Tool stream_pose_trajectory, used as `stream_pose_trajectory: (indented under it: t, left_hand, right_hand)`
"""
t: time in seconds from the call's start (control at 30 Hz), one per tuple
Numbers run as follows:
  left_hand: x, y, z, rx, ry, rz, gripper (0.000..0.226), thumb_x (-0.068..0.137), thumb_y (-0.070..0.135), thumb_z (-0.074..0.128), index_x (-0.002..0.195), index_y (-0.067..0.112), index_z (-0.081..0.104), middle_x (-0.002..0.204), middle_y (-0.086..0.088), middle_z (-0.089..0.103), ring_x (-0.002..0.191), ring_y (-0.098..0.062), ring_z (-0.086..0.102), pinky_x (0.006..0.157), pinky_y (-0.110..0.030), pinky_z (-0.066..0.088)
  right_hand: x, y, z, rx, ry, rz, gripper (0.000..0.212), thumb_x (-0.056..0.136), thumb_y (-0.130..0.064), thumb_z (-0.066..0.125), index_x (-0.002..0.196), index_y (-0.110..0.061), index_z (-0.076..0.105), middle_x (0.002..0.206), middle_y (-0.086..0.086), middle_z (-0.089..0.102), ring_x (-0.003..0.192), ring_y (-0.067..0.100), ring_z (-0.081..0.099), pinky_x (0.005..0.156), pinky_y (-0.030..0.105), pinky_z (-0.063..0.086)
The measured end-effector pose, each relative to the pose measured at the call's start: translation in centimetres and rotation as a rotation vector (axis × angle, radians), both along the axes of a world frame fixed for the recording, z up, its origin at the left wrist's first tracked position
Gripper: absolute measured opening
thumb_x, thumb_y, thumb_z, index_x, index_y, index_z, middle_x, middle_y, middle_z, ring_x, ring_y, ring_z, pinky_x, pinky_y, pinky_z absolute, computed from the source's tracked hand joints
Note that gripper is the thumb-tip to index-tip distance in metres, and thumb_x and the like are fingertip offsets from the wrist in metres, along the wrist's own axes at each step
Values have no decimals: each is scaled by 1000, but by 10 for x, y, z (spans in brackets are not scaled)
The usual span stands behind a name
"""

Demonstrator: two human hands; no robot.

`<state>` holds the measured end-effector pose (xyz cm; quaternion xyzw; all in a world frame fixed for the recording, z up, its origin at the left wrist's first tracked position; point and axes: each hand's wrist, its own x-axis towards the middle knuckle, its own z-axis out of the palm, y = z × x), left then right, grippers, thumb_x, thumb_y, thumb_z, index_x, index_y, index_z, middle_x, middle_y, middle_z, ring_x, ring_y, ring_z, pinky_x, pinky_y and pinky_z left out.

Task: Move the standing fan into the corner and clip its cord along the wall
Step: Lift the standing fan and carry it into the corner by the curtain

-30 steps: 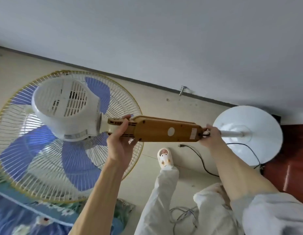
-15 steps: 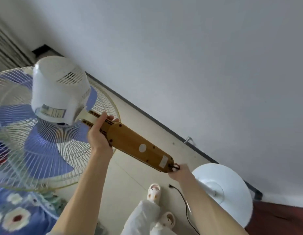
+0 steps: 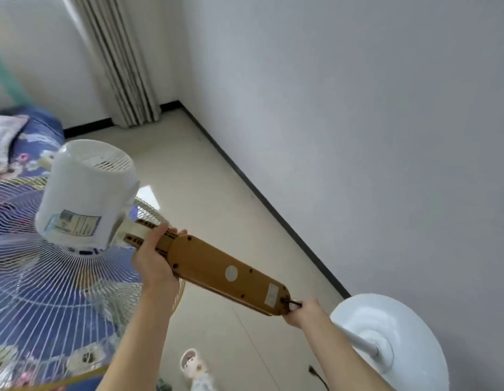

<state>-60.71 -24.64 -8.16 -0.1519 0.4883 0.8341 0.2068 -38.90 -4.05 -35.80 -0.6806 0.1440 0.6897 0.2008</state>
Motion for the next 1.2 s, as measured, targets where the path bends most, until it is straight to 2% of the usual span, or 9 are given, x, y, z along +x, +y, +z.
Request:
stream_pose_trajectory:
  t: [0.03,0.13,0.3,0.53,0.7,0.77,0.9,1.03,1.2]
  left_hand:
    - [-23,-6,-1,24,-4,4,10,81,17,68,72,15,65,69,-2,64,66,-26,66,57,-31,57]
    - [-94,-28,-3,66,-14,19,13,78,17,66,65,18,64,68,0,63,68,-24,64,70,-35,56]
    - [-199,-42,6,107,23,62,8,78,20,60,71,16,59,73,-1,61,71,-24,64,76,-36,53]
    - [-337,-12,17,137,74,140,11,77,20,61,67,18,62,69,0,64,71,-24,65,67,-30,56]
    - [-443,38,17,118,79,175,8,75,18,64,69,13,62,66,-3,65,62,-23,64,61,-30,56]
    - [-485,59,20,81,67,200,9,74,18,66,72,11,62,68,-5,66,62,-23,64,60,-30,56]
    - [-577,97,31,34,115,253,21,63,19,73,79,9,63,73,-8,66,65,-26,65,60,-33,56]
    - [-664,127,42,113,169,289,33,54,19,76,82,8,62,85,-15,61,72,-29,65,68,-36,55]
    - [-793,162,36,83,166,333,43,52,19,77,89,4,61,88,-17,60,75,-31,65,64,-33,55]
  right_hand:
    - [-31,-15,59,-55,39,-221,24,80,-15,49,103,-19,45,94,6,56,75,27,57,76,37,51]
    - [-113,-25,97,-3,-229,11,40,76,-5,42,110,-26,40,100,3,58,74,25,61,70,48,52]
    - [-235,-27,153,74,-180,250,18,83,-8,38,96,-21,38,75,1,48,55,17,45,69,26,49]
    - [-399,9,174,154,-119,437,7,92,-9,35,89,-15,33,73,6,42,58,19,48,69,32,54]
    - [-519,59,153,124,-130,526,36,89,-13,35,124,-17,45,105,9,62,95,28,69,86,48,55]
    - [-572,81,147,98,-156,597,43,91,-16,38,133,-19,40,114,11,63,95,33,69,84,50,55]
    - [-675,115,151,135,-123,653,19,94,-16,32,109,-13,43,100,8,63,91,27,70,86,44,56]
    - [-774,146,160,171,-116,705,16,90,-7,27,78,-14,34,68,3,43,56,20,49,70,29,52]
    - [-911,181,161,145,-59,743,15,86,-4,29,84,-11,42,79,6,52,69,23,58,90,36,54]
